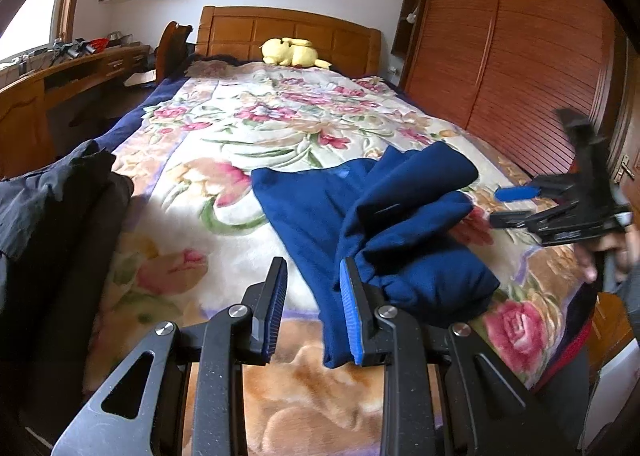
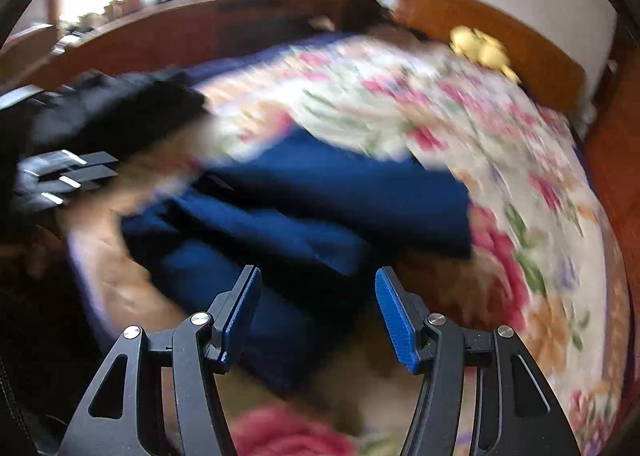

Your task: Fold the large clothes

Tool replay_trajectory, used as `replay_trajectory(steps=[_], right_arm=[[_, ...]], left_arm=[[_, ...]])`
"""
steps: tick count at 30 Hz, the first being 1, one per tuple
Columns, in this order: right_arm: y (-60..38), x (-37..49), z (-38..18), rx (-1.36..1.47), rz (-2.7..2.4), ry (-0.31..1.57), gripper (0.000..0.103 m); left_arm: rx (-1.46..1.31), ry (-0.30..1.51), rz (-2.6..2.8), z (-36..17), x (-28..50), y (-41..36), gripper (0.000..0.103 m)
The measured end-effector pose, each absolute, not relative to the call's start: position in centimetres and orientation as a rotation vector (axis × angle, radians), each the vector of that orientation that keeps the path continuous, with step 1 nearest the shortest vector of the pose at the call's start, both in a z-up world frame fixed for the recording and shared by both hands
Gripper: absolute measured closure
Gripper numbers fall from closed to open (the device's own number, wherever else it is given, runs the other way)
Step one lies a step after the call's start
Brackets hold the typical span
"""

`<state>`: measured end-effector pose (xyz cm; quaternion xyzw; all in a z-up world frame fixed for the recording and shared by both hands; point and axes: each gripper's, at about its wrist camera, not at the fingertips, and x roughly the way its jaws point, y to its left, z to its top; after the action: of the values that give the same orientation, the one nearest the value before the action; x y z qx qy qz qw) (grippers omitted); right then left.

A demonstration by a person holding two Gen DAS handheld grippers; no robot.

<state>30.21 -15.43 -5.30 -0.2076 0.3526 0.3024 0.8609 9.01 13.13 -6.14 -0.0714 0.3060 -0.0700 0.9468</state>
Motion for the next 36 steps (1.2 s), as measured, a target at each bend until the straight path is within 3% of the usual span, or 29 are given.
replay_trajectory(steps=[7,20,29,36], right_arm=[[-13.6,36.6,-9.7,-0.356,0.57,0.795,0.042],[0.6,41.7,-7.2,-0.361,0.718,0.695,0.042],[-4.7,39.0,-7.8,-0.351,0.682,0.743,0.042],[-9.2,32.2,-8.1,-0.337,0.738,0.775,0.042]], left_arm=[[-0.137,0.637,-0.138,-6.5,9.4,12.9,0.075],[-0.161,0.675,-0.086,-7.7,9.4,14.8,0.075],[-0.141,0.657,-0.125,-7.3,9.2,13.6,0.075],[-0.128,0.667,-0.139,-7.4,9.6,12.6,0.075]])
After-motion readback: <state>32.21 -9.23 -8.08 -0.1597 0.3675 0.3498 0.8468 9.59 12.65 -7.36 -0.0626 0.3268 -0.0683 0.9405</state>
